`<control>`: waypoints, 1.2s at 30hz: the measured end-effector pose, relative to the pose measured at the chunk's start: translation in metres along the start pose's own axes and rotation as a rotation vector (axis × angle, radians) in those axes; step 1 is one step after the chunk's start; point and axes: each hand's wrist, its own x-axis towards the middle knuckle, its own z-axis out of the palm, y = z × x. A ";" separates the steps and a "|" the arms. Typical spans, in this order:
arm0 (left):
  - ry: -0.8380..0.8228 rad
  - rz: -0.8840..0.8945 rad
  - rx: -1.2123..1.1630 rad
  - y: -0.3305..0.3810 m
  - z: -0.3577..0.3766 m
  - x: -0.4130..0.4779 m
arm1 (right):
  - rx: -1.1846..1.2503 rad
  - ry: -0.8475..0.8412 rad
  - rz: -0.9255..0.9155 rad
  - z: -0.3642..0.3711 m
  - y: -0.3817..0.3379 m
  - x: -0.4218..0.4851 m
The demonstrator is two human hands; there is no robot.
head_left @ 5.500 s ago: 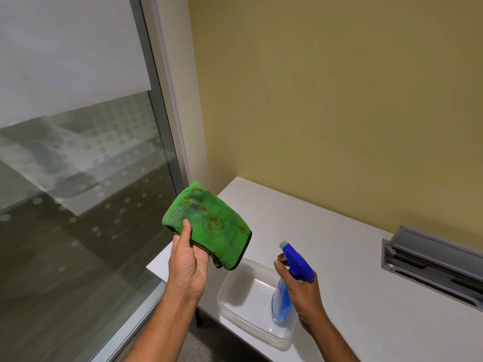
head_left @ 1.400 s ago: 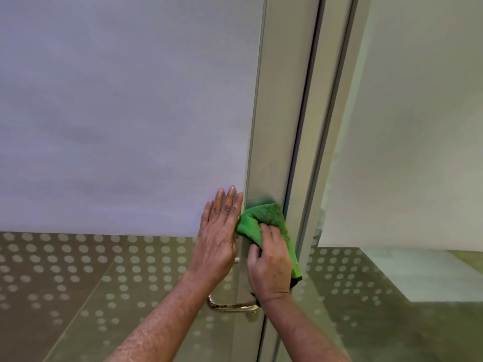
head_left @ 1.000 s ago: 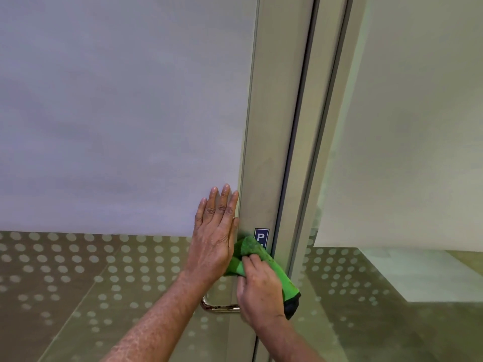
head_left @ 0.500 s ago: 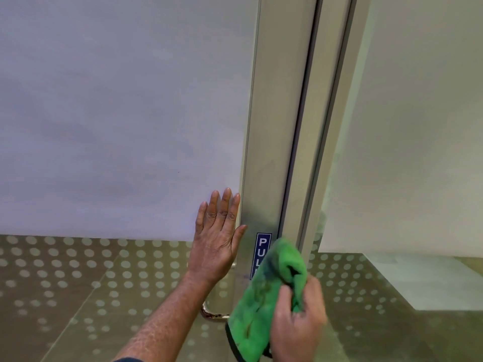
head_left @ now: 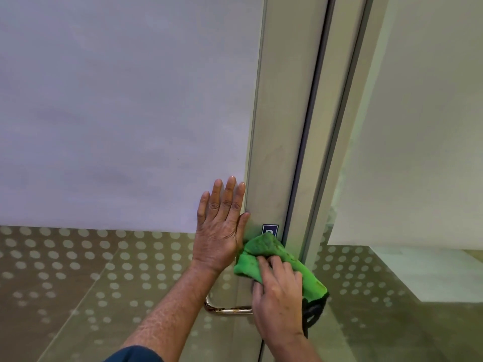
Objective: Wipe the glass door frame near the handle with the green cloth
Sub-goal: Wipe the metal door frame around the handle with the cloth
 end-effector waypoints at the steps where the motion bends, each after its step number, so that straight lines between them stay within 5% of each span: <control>1: 0.003 0.004 -0.005 -0.001 0.001 0.000 | -0.012 -0.043 -0.011 0.003 0.000 -0.006; 11: -0.016 0.007 0.006 -0.002 0.003 0.001 | -0.128 -0.423 -0.025 0.004 -0.026 -0.003; 15: -0.004 0.005 0.003 -0.002 0.002 -0.001 | 0.145 -0.520 0.030 -0.010 -0.020 -0.001; 19: -0.004 0.007 0.009 -0.001 0.001 0.002 | 0.801 -0.280 0.652 -0.039 0.008 -0.017; 22: -0.010 0.006 0.020 -0.002 0.003 0.001 | 0.800 0.134 0.887 -0.051 0.043 -0.038; 24: -0.015 0.008 0.020 -0.002 0.003 0.001 | 0.692 0.095 0.758 -0.055 0.053 -0.043; 27: -0.015 0.006 0.019 -0.002 0.002 0.001 | 0.374 -0.079 0.238 -0.039 0.042 -0.041; 30: -0.005 0.017 0.015 -0.003 0.001 0.000 | 0.175 -0.096 0.000 -0.018 0.001 -0.048; 36: -0.019 0.023 -0.002 -0.003 -0.001 0.001 | 0.131 -0.094 0.020 0.028 -0.020 -0.073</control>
